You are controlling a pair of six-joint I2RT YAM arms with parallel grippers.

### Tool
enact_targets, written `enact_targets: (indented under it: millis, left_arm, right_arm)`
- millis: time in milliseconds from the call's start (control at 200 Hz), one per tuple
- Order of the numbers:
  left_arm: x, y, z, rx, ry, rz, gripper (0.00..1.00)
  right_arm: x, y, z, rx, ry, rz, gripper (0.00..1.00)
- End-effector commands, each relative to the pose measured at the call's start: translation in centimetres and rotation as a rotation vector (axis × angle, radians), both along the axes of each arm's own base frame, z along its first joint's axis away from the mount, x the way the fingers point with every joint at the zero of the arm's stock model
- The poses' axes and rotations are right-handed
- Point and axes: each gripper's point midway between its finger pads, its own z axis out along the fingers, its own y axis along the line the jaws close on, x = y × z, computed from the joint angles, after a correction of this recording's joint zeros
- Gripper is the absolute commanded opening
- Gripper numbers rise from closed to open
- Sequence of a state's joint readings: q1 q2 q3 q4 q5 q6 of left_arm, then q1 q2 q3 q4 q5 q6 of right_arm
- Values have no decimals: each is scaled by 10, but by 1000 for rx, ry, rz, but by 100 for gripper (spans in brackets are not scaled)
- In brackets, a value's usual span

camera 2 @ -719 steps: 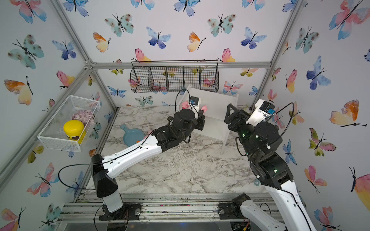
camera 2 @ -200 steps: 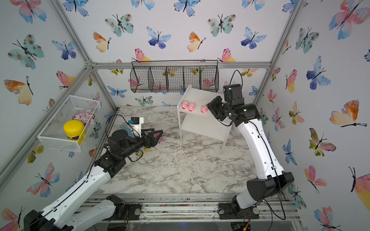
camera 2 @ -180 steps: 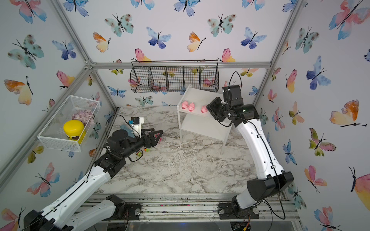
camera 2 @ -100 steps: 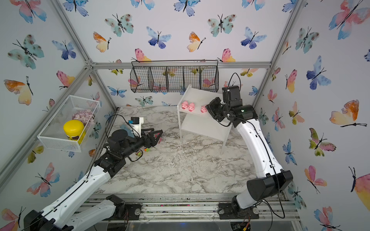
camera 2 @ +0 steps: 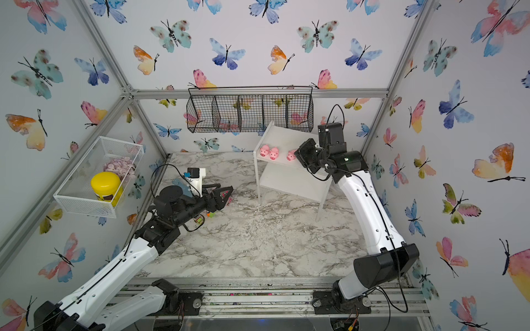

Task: Organize plastic toys on shelves
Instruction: Adjust the plastic toy on the shelf.

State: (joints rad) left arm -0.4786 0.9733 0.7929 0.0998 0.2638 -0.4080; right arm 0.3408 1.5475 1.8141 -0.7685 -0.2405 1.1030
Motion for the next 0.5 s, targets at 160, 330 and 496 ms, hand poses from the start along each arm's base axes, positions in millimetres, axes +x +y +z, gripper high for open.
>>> enact_targets:
  millis: [160, 330, 496]
  left_arm:
    - [-2, 5, 15, -2, -41, 12, 78]
    - [-1, 5, 16, 0, -45, 14, 79]
    - [0, 4, 16, -1, -44, 11, 79]
  right_arm:
    - [-4, 7, 3, 5, -20, 61, 9]
    - [-10, 10, 11, -23, -41, 115, 9]
    - [-14, 16, 14, -38, -53, 178, 9]
